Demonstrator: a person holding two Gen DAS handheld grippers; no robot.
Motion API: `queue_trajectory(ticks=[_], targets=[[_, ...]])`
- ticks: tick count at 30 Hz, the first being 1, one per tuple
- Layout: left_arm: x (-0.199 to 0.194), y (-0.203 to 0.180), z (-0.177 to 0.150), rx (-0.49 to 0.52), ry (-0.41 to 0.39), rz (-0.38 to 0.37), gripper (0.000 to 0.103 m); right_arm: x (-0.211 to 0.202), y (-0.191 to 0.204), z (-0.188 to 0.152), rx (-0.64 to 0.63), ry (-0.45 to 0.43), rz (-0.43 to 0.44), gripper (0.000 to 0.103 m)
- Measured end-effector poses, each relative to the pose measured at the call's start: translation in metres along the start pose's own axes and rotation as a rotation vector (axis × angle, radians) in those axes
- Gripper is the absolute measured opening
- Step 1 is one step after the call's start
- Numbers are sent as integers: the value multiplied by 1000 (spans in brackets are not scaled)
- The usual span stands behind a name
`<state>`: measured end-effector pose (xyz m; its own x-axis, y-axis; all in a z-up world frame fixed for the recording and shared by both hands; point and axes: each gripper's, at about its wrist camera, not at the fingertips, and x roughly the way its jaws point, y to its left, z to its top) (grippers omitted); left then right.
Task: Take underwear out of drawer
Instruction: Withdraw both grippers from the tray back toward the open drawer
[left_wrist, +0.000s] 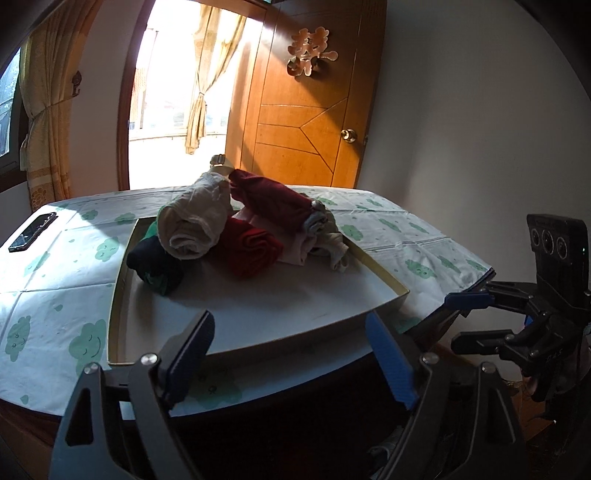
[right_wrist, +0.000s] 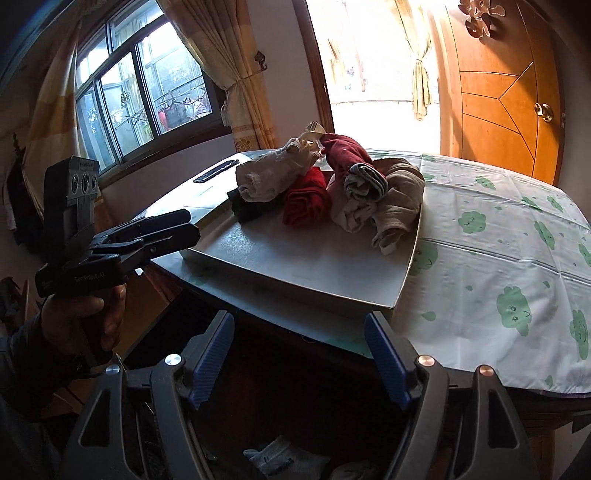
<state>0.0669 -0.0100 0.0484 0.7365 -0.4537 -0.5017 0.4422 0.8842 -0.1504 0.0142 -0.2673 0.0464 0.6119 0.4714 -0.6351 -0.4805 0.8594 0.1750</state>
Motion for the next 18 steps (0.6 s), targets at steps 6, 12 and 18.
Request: queue_trajectory(ticks=[6,12,18], targets=[[-1,-13,-42,76,90,21,86,-8,2,-41,-105,89,-80,75],[13,-7,-75,74,226,46,86,-1,-14,-73,-147,208,-130,75],[20,-1,-92,61,295,54,86,13,-19,-90,-208,306,-139,75]])
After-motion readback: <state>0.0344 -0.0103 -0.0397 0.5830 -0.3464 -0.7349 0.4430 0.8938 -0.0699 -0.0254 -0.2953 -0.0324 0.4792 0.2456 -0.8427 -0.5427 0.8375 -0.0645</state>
